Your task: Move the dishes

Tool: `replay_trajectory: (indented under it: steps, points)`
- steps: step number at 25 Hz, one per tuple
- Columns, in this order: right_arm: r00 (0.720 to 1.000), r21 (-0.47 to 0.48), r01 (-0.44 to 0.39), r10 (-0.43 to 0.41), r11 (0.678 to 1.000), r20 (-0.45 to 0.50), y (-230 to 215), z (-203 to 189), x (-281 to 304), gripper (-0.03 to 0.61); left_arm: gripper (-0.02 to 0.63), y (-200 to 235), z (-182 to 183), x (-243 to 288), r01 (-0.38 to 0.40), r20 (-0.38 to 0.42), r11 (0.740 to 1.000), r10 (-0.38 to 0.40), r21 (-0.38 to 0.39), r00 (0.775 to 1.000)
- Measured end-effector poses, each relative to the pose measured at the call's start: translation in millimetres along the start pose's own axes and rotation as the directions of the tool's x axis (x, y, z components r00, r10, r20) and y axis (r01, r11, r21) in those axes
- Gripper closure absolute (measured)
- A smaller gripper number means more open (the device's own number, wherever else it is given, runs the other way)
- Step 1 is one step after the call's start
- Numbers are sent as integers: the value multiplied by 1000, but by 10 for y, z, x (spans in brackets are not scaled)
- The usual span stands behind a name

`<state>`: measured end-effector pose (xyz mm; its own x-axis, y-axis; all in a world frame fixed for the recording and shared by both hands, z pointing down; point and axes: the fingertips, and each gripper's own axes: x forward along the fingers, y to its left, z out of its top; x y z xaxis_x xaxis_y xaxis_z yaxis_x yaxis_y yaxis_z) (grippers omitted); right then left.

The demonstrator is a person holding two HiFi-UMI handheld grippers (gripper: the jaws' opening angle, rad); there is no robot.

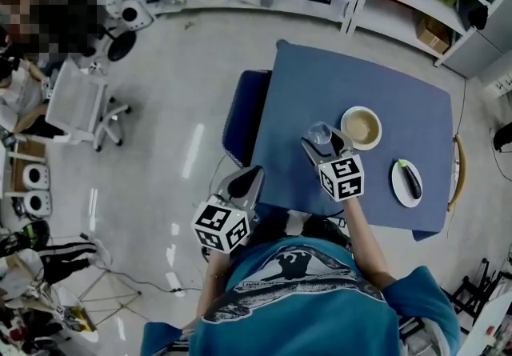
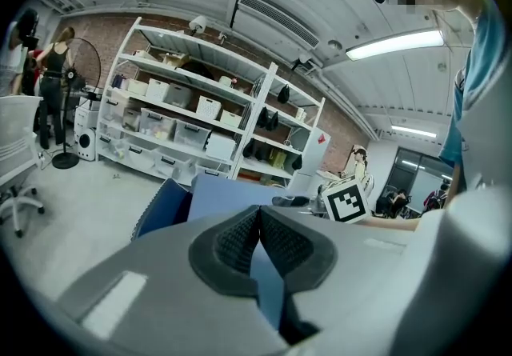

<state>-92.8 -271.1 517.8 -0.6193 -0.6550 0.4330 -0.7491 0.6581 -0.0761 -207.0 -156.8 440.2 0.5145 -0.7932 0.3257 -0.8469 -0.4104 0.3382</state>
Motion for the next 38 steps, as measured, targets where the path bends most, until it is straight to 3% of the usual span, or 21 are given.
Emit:
replay_trajectory:
  steps: [8, 12, 16, 29, 32, 38]
  points:
    - [989, -34, -123, 120, 992, -84, 669, -355, 262, 302, 598, 144, -33, -92, 7, -10, 1000, -7, -2, 1000]
    - [984, -51, -130, 123, 990, -125, 811, -584, 262, 301, 598, 121, -78, -105, 36, -21, 999, -36, 1, 999]
    - [989, -95, -120, 111, 988, -96, 886, -619, 248, 301, 598, 100, -152, -77, 70, -46, 998, -70, 5, 996]
    - [992, 9, -82, 82, 997, -100, 795, -685, -7, 275, 598, -11, -202, 97, 158, -94, 987, -156, 17, 983]
    - [993, -7, -83, 82, 997, -83, 740, -690, -125, 272, 598, -46, -209, 138, 175, -100, 984, -172, 20, 980]
    - [996, -11, 0, -1, 1000, -85, 276, -785, -382, 289, 598, -247, -200, 311, 223, -112, 974, -219, 32, 969]
